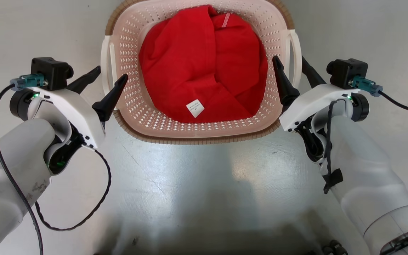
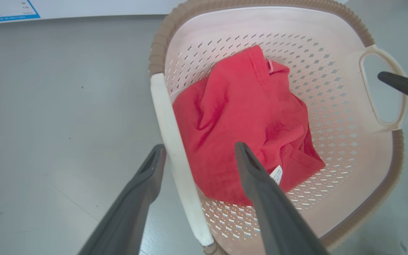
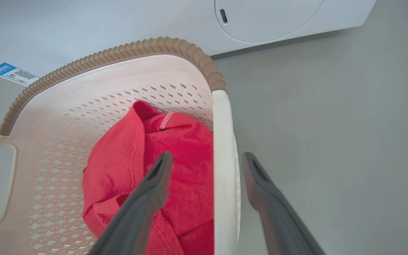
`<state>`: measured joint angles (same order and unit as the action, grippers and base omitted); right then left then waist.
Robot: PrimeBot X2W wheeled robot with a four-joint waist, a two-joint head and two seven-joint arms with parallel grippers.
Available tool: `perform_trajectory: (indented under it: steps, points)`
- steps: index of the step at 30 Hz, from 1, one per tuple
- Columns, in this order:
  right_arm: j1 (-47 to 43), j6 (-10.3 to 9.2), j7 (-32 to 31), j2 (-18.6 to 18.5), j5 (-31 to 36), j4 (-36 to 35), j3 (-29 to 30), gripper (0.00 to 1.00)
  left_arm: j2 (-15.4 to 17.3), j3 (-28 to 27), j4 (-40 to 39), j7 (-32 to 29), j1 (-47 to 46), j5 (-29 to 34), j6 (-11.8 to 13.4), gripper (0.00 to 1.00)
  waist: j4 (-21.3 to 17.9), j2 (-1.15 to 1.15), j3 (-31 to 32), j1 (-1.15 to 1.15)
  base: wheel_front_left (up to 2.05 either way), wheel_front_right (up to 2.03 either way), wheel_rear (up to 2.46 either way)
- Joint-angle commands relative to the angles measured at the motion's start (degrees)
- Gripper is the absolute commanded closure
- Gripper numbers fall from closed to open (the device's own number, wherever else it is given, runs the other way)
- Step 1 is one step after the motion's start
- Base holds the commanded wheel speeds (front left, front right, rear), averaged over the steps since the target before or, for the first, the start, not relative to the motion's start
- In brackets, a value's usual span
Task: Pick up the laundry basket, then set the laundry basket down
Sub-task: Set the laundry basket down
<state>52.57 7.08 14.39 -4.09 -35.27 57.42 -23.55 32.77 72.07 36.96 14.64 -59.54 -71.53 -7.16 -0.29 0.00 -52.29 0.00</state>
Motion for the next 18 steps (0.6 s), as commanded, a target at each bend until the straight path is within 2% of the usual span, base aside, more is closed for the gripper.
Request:
perform_trajectory:
  steps: [1,18]
  points:
    - [-3.8,0.41,0.6,1.2,0.5,-0.2,-0.5,0.00,2.2,-1.7,-0.2,0.4,0.8,0.0,-0.3,0.00,0.0,0.00,0.4,0.00,0.00,0.00,0.00]
    - [-5.4,0.41,0.6,1.2,-1.0,0.7,-1.5,0.00,3.0,-3.5,0.6,0.4,4.4,-1.1,-0.3,0.00,-1.6,0.00,7.8,0.00,0.00,0.00,0.00]
